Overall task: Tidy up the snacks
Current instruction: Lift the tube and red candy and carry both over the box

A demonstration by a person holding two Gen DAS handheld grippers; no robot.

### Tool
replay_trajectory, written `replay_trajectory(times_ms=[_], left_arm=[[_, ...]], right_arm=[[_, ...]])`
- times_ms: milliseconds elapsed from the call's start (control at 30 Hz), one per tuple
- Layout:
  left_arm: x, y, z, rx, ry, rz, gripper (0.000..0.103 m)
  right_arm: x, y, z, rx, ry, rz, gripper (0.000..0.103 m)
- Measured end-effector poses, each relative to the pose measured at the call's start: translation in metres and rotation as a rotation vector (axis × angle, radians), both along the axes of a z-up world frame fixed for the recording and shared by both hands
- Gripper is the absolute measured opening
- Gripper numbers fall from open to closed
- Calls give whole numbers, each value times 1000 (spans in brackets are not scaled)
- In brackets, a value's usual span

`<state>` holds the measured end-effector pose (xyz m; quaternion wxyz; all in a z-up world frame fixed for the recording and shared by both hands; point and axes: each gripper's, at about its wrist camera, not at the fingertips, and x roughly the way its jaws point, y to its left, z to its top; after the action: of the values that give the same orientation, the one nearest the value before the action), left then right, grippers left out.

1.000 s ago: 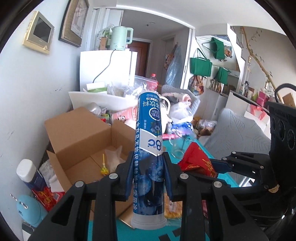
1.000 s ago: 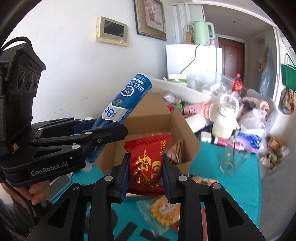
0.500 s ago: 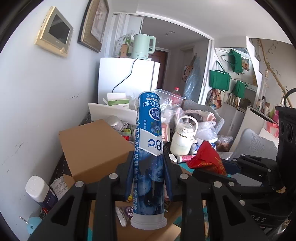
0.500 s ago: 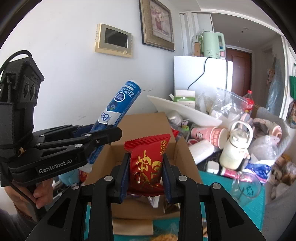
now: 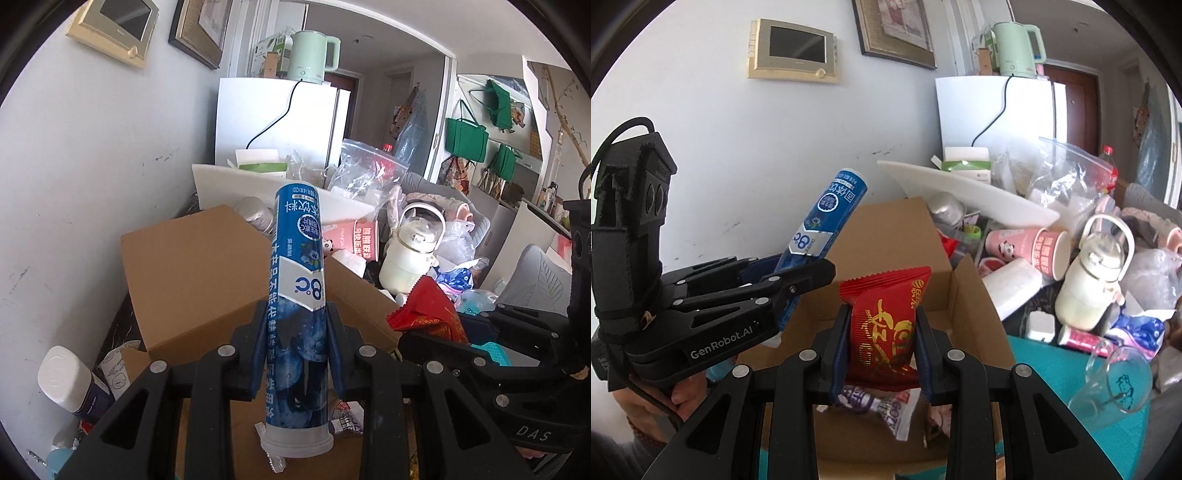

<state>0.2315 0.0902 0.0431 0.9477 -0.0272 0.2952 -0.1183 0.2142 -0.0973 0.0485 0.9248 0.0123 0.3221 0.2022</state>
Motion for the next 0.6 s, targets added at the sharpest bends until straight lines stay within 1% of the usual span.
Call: replay_trajectory(times_ms=[100, 200, 300, 433, 600], left_arm=[[12, -2, -14, 23, 44, -9, 28], [22, -5, -26, 30, 87, -10, 28], [32, -6, -37, 21, 141, -14, 28], [38, -7, -52, 28, 205, -20, 28], [45, -9, -65, 56, 261, -4, 28]], right_arm=[[14, -1, -13, -33, 34, -7, 31], [25, -5, -24, -31, 76, -11, 31], [30, -8, -32, -35, 102, -26, 31], [36, -7, -40, -37, 130, -30, 31], [41, -2, -50, -58, 162, -24, 31]])
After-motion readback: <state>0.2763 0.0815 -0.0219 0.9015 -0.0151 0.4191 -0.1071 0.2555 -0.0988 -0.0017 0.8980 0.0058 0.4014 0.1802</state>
